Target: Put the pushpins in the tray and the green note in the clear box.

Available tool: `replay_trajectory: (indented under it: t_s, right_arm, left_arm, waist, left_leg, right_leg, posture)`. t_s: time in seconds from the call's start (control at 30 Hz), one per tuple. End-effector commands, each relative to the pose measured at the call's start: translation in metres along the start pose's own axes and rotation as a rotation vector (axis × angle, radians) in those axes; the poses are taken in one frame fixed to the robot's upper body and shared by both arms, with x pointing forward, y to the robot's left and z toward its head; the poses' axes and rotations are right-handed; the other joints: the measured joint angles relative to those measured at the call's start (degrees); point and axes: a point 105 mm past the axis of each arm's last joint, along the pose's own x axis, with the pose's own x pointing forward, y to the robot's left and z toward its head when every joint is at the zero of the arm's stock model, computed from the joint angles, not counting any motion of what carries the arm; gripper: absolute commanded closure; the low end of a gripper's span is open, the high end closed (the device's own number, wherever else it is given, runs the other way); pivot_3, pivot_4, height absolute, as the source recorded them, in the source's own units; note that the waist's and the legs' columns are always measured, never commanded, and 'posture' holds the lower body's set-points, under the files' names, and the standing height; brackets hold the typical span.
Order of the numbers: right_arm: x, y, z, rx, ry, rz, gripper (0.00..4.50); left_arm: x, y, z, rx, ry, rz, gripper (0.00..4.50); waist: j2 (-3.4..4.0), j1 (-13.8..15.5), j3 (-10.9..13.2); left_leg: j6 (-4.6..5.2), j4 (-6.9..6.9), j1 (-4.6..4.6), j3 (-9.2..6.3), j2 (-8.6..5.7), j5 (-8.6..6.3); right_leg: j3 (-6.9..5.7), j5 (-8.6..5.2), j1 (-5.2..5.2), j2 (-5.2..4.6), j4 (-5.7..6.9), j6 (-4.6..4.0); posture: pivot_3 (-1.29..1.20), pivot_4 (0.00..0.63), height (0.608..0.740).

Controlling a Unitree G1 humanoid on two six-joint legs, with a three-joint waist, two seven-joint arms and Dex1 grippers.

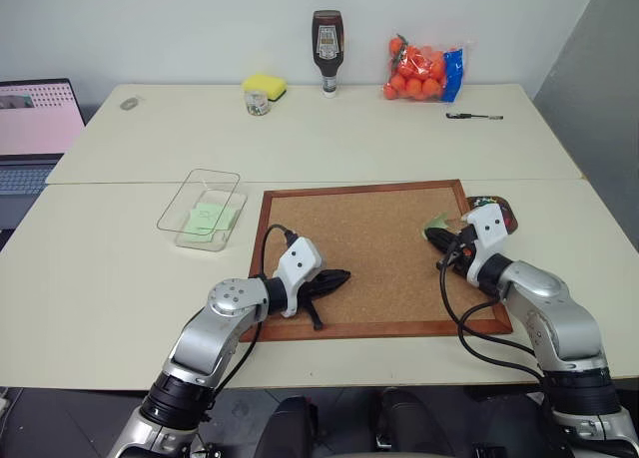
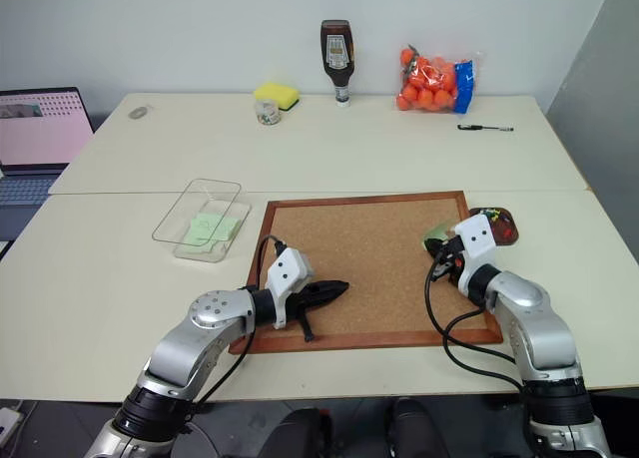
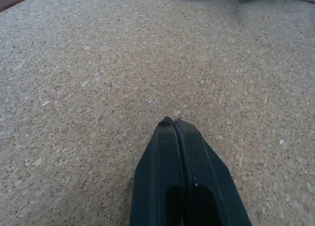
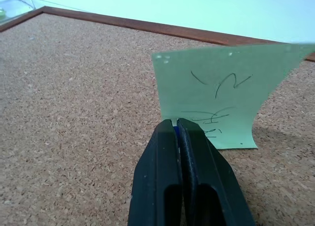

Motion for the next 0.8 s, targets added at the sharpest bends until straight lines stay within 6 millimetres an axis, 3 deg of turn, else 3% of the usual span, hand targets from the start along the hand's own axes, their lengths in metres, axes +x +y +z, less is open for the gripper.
replay_trajectory:
  t_s: [0.03, 0.33, 0.6, 0.8]
  right_arm:
    - [-0.007, 0.001, 0.036, -0.034, -0.131, 0.004, 4.44]
    - [-0.010, 0.011, 0.044, -0.068, -0.141, 0.041, 4.44]
    - [-0.008, 0.020, 0.041, -0.138, -0.098, 0.079, 4.44]
    - [-0.005, 0.022, 0.038, -0.206, -0.067, 0.081, 4.50]
  left_arm:
    - [0.000, -0.002, -0.007, -0.005, 0.026, 0.000, 4.50]
    - [0.001, 0.003, 0.001, -0.015, -0.005, 0.014, 4.50]
    - [-0.005, 0.040, 0.064, -0.058, -0.220, 0.087, 4.50]
    - [-0.004, 0.030, 0.102, -0.044, -0.338, -0.019, 3.57]
  waist:
    - [0.00, -0.11, 0.00]
    - [-0.01, -0.07, 0.01]
    - [-0.04, -0.01, 0.02]
    - [-0.06, -0.04, 0.03]
  left_leg:
    - [0.00, 0.00, 0.00, 0.00, 0.00, 0.00]
    - [0.00, 0.00, 0.00, -0.02, 0.01, 0.00]
    - [0.00, 0.01, -0.03, -0.06, 0.01, 0.00]
    - [-0.01, 0.01, -0.07, -0.01, 0.00, 0.00]
  right_leg:
    - [0.01, 0.00, 0.00, 0.00, 0.00, 0.00]
    - [0.00, 0.00, 0.00, 0.01, 0.00, 0.00]
    - [-0.07, 0.00, 0.00, 0.02, 0.01, 0.01]
    - [-0.01, 0.00, 0.00, 0.01, -0.08, 0.02]
  posture:
    - [0.00, 0.150, 0.740]
    - [0.00, 0.150, 0.740]
    - [0.00, 0.150, 0.740]
    - [0.00, 0.150, 0.740]
